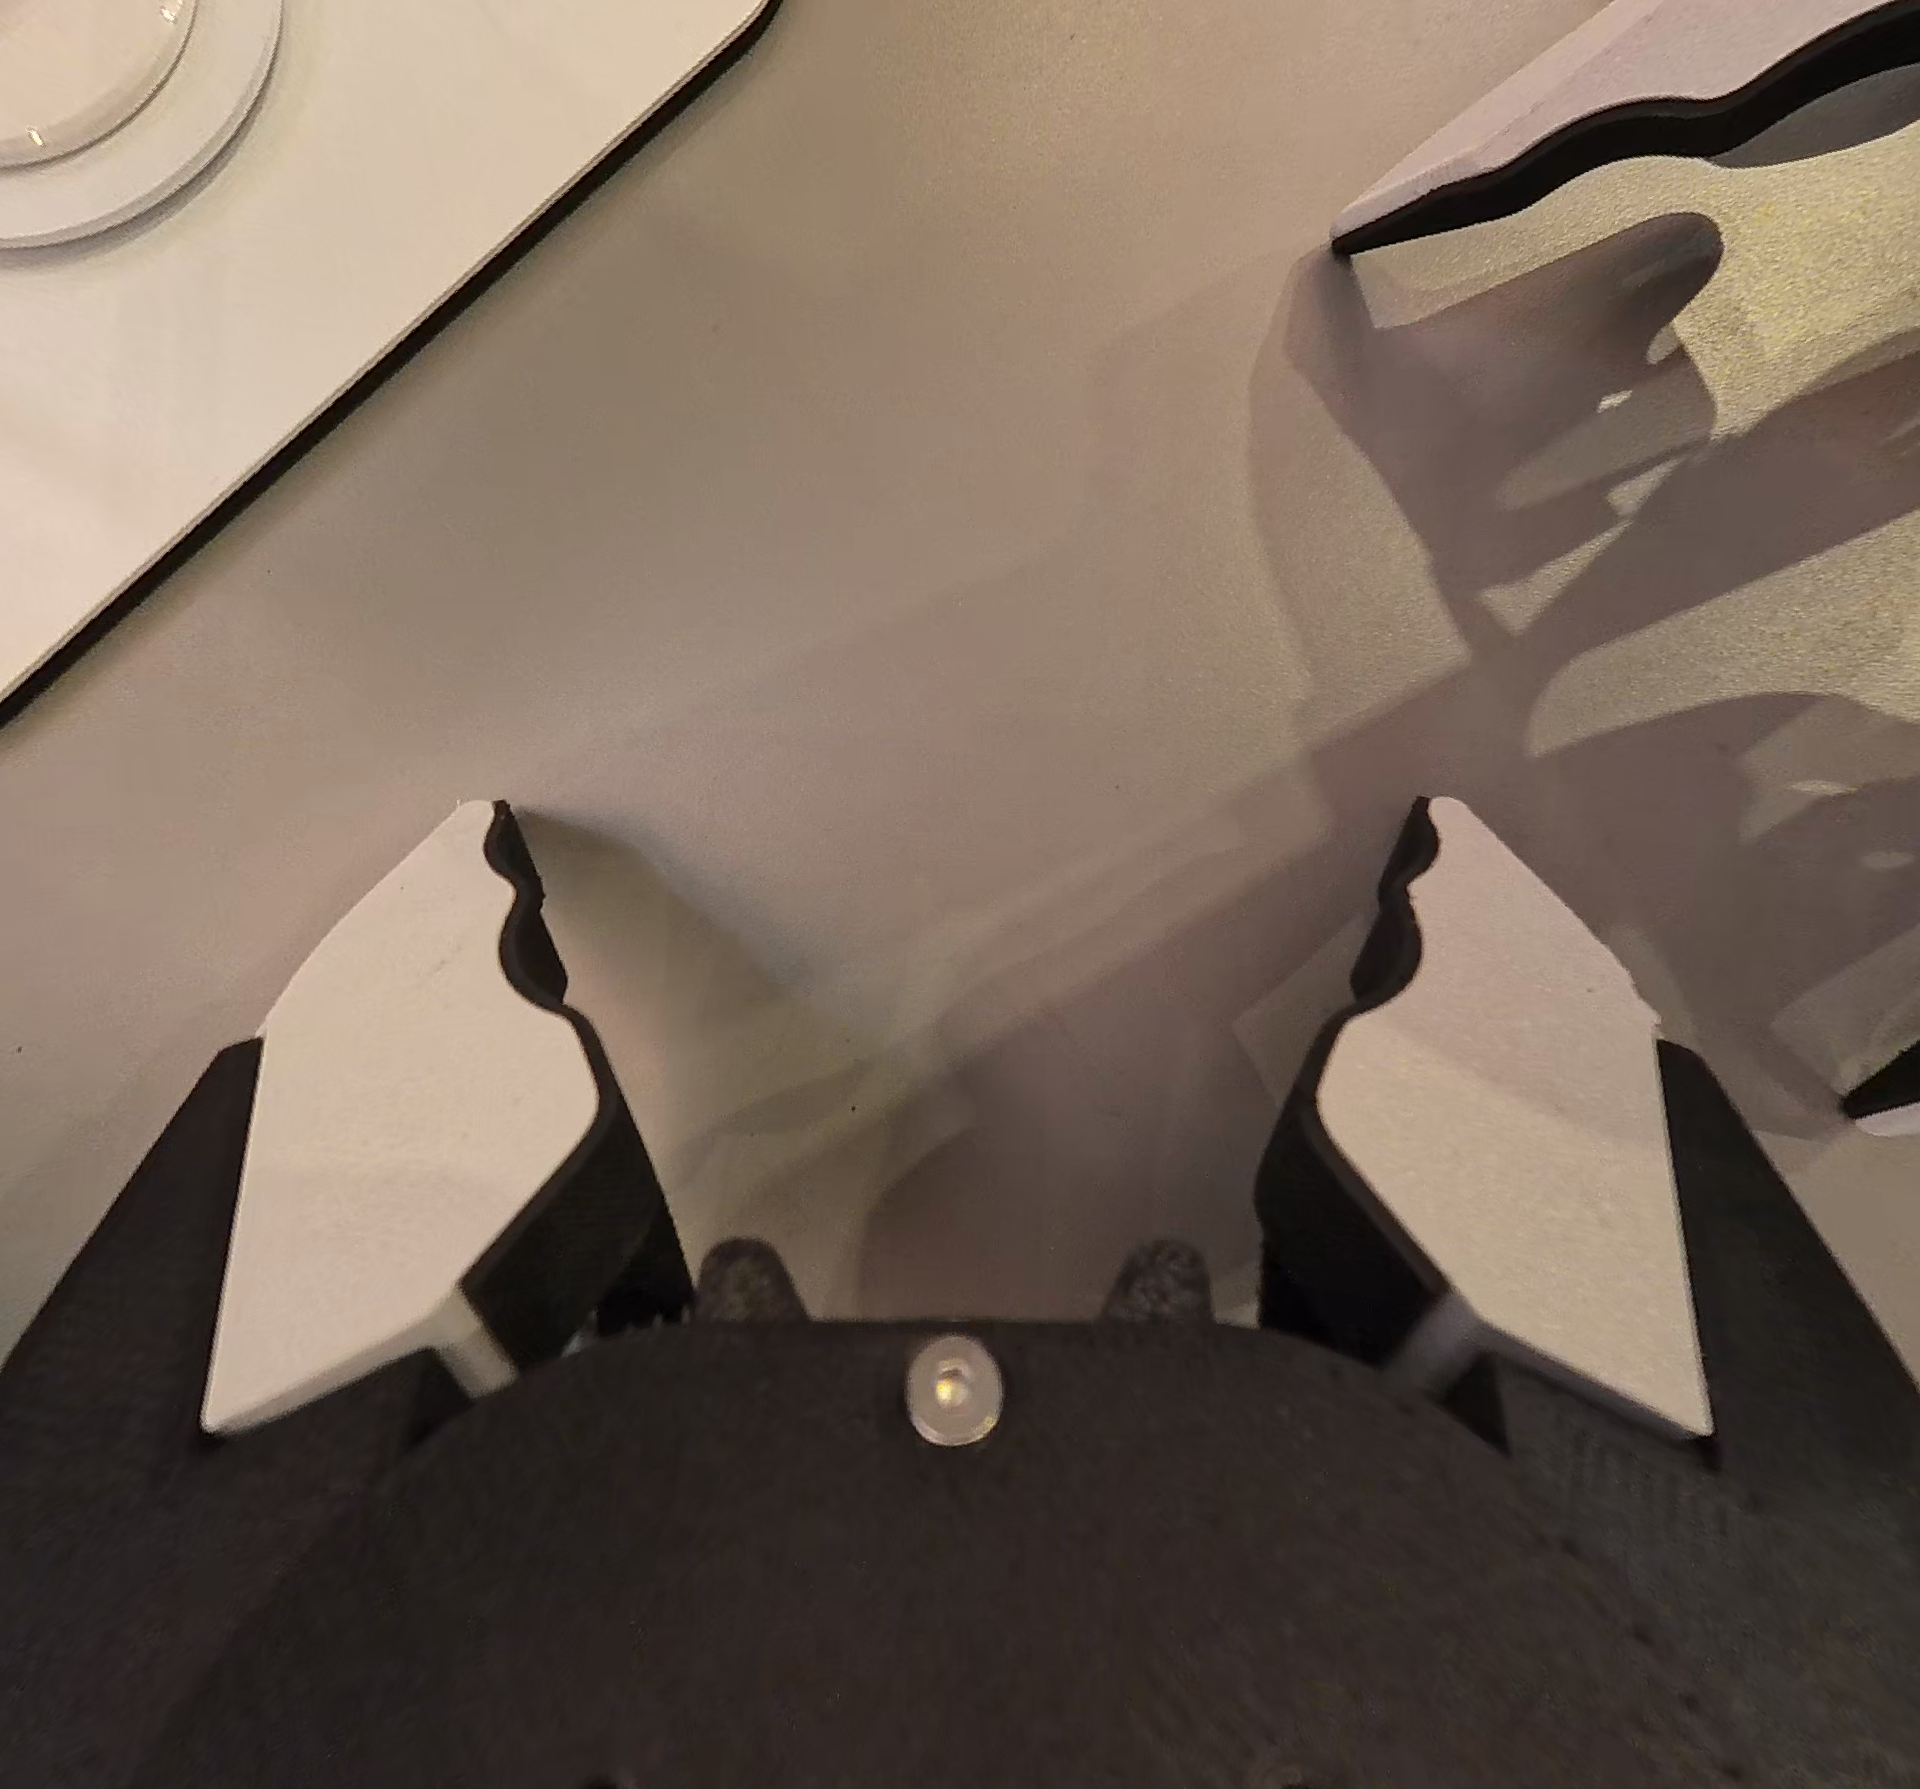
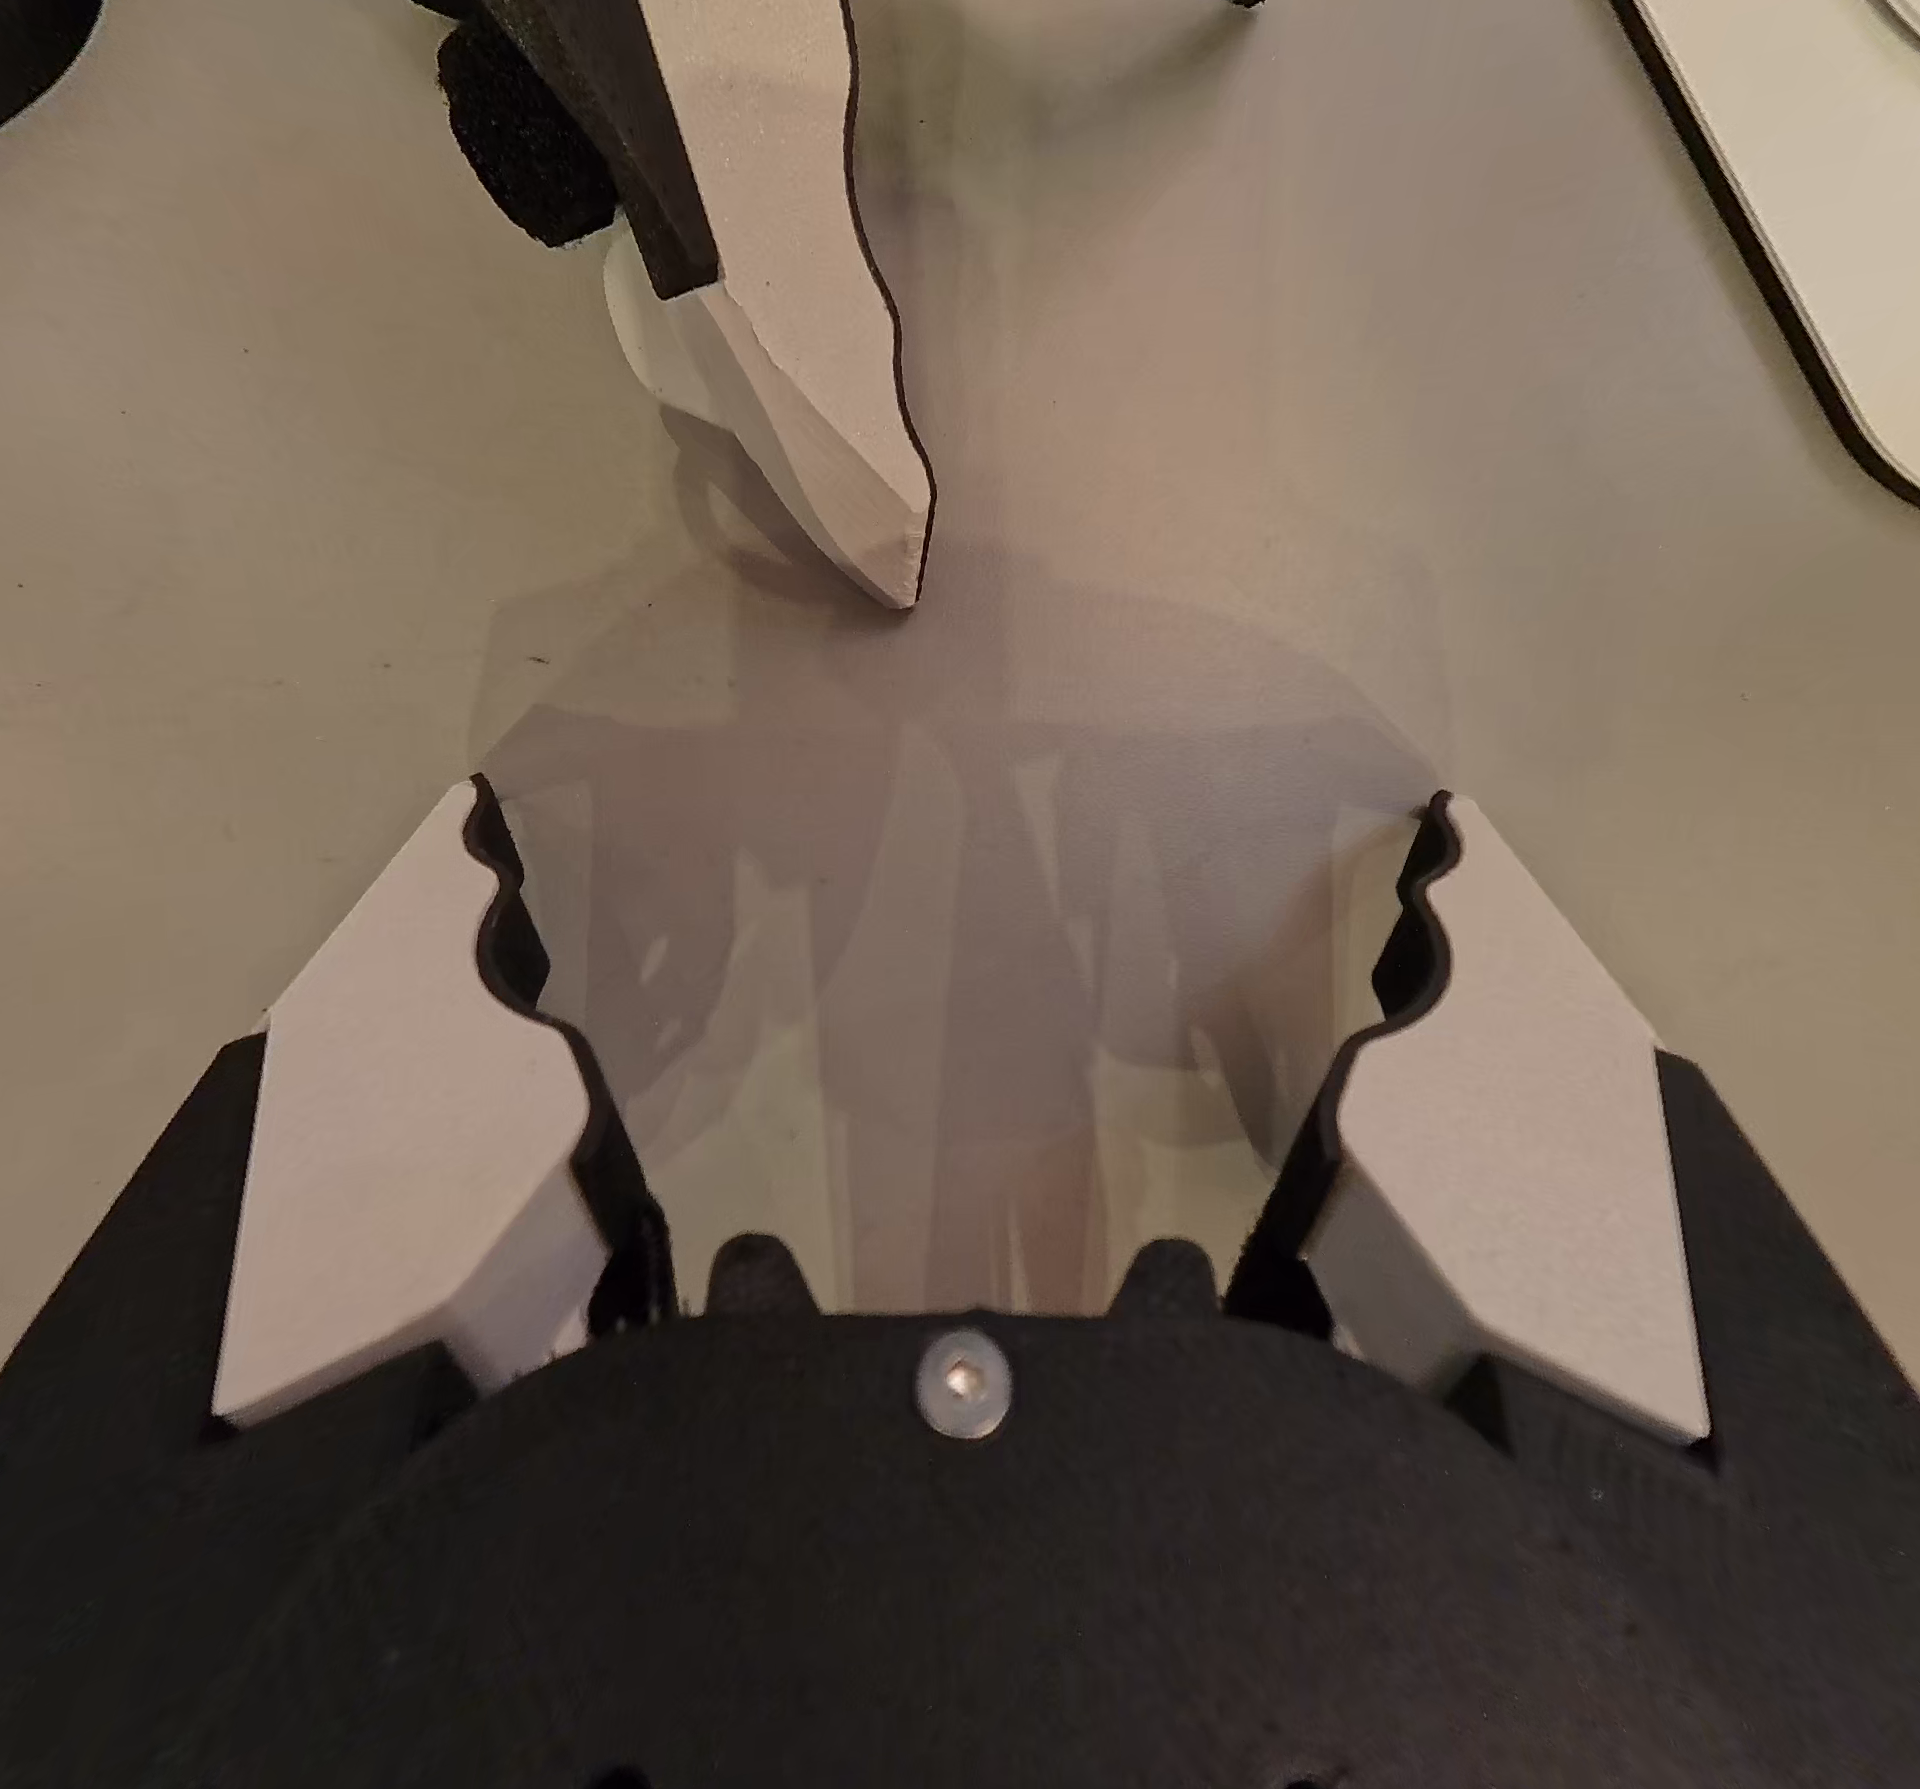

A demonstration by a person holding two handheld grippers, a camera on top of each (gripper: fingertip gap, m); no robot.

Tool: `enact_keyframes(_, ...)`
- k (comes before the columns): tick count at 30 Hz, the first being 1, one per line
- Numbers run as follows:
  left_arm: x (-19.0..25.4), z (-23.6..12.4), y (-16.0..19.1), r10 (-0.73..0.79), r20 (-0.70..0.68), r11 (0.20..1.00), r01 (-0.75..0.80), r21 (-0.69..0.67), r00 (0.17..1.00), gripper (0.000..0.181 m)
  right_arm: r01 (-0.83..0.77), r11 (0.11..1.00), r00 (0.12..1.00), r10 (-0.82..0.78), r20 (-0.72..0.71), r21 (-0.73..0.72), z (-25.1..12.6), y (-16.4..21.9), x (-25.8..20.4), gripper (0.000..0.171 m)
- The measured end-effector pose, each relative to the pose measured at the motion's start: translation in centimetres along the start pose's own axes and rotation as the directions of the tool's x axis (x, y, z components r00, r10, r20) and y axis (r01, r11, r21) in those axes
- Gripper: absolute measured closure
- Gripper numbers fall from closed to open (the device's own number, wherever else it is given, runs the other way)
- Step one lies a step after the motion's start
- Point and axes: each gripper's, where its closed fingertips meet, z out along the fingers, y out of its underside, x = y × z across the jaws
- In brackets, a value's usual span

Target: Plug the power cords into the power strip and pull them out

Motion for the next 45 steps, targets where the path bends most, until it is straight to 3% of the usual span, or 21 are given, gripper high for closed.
enact_keyframes(45,0.0,4.6,3.6,0.000,0.000,1.000,0.000,0.000,1.000,0.036,0.000,1.000,1.000,0.000,0.000,0.000,4.2,3.8,0.0,0.012)
